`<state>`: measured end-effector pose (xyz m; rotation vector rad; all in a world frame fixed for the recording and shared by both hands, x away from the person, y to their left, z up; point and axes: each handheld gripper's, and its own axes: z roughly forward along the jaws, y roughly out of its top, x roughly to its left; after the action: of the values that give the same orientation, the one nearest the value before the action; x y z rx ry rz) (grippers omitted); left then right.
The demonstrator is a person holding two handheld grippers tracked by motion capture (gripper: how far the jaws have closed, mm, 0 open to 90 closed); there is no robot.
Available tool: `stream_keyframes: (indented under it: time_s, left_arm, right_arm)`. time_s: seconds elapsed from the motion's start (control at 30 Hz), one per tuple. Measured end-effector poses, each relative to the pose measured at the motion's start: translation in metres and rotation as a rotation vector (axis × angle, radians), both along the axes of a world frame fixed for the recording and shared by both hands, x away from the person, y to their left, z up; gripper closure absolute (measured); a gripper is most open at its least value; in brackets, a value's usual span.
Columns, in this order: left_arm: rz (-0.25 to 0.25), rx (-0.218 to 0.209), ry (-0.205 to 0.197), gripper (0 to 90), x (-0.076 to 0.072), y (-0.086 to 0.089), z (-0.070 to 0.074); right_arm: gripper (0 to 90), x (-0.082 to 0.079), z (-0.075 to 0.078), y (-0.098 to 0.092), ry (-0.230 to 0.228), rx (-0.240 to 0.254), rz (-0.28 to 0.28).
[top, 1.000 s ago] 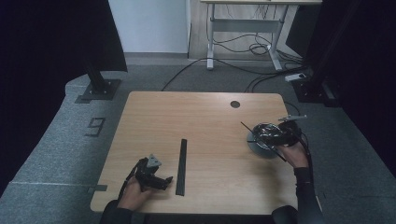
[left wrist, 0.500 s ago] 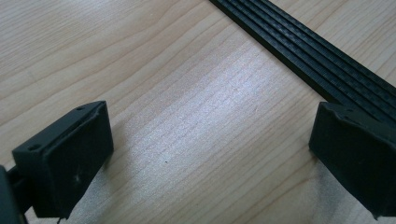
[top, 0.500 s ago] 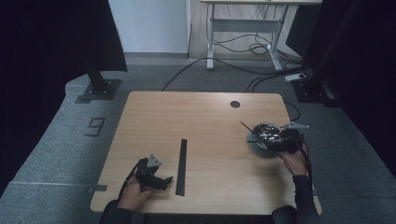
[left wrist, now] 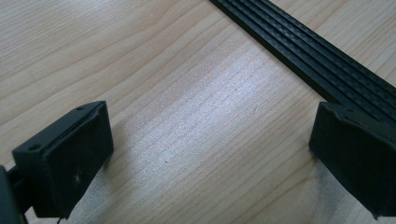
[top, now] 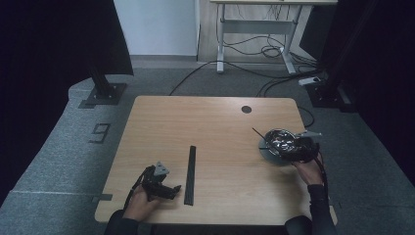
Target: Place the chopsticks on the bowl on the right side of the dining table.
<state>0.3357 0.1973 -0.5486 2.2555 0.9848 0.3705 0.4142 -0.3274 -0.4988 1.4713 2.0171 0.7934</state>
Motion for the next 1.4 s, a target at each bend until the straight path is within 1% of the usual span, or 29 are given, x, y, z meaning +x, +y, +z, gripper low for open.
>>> stream_keyframes:
  time_s: [0.2, 0.33, 0.57, 0.6, 0.7, 0.8, 0.93, 1.4]
  left_arm:
    - [0.0, 0.0, 0.0, 0.0, 0.0, 0.0, 0.0]
    - [0.0, 0.0, 0.0, 0.0, 0.0, 0.0, 0.0]
    - [0.0, 0.0, 0.0, 0.0, 0.0, 0.0, 0.0]
    - [0.0, 0.0, 0.0, 0.0, 0.0, 0.0, 0.0]
    - [0.0, 0.0, 0.0, 0.0, 0.0, 0.0, 0.0]
    - [0.0, 0.0, 0.0, 0.0, 0.0, 0.0, 0.0]
    - [0.0, 0.0, 0.0, 0.0, 0.0, 0.0, 0.0]
    - [0.0, -0.001, 0.0, 0.0, 0.0, 0.0, 0.0]
  right_arm:
    - [0.6, 0.001, -0.003, -0.004, 0.015, -0.023, -0.011]
    - [1.5, 0.001, -0.005, -0.009, 0.013, -0.03, -0.02]
    - [2.3, 0.0, -0.004, -0.02, 0.005, -0.025, -0.053]
    - [2.8, 0.0, -0.004, -0.024, 0.002, -0.023, -0.065]
    - [3.1, 0.0, -0.004, -0.027, 0.0, -0.022, -0.072]
    - [4.0, 0.0, -0.004, -0.034, -0.004, -0.015, -0.097]
    - [4.5, 0.0, -0.004, -0.038, -0.012, -0.012, -0.113]
    - [6.3, 0.003, -0.006, -0.056, -0.031, -0.004, -0.195]
